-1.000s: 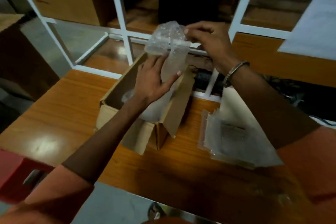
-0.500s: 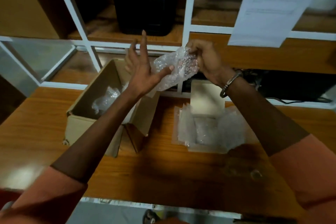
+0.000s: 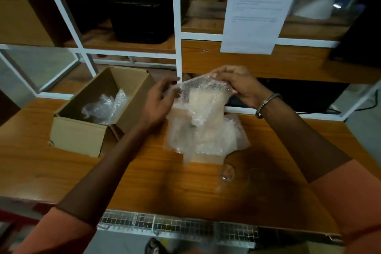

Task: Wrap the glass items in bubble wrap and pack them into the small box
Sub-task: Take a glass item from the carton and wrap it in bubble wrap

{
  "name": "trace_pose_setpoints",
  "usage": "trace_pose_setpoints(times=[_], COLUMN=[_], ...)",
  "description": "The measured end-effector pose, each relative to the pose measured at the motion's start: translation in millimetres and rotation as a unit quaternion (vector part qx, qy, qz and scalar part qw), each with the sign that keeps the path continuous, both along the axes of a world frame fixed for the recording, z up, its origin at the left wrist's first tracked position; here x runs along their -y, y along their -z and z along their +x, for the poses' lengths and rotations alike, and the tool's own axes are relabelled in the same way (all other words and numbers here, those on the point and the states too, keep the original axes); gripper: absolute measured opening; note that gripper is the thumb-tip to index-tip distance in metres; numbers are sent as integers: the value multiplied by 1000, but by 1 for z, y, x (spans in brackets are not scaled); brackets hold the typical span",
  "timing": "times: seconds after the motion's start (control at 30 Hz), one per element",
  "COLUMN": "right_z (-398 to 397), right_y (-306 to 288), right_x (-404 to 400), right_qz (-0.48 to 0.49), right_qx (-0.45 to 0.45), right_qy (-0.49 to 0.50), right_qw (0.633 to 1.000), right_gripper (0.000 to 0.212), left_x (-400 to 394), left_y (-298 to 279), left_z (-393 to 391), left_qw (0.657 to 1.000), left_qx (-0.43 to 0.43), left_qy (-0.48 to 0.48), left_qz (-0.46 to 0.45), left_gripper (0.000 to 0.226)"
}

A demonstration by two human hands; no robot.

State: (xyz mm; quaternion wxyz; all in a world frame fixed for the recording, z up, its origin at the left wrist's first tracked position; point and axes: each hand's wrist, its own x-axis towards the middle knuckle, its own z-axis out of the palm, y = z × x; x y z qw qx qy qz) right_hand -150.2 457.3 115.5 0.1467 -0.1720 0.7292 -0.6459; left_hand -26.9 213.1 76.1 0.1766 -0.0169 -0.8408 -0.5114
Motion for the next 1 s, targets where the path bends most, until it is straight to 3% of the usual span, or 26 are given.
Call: trace_pose_setpoints(times=[0.13,0.3,0.4,0.5,0.57,0.63,0.7,0.83,1.0], right_z=[17,24,37,52,62,72,83,99,105], right_y=[25,60,71,81,84,81,76,71,71], right_x=[-36,-66,-74,-70,-63,-52,-40,-19,-6], right_qz=[33,-66,-21,153,232,216,155,117,60], right_qx=[27,6,23,36,10,-41,-62,-46,-65], right_qy=[10,88,55,-50,-102,-127,-134,-160,-133], right_qw=[999,994,998,986,967,967,977,979,987], right_gripper=[23,23,24,50,49,34,26,40,16], left_x=[-26,-34,-30,-30,-32,-35,-39,-46,-43], left_y=[-3,21,31,37,37,36,32,28,23], left_z=[29,54,64,74,80,84,88,87,82], left_qw=[994,972,952,958,969,976,980,987,988], left_qx=[77,118,144,146,145,150,160,145,135], left_qy=[15,-41,-87,-76,-52,-17,17,61,75], left_qz=[79,197,255,236,192,156,118,45,25], left_gripper=[22,25,20,23,31,34,20,18,31])
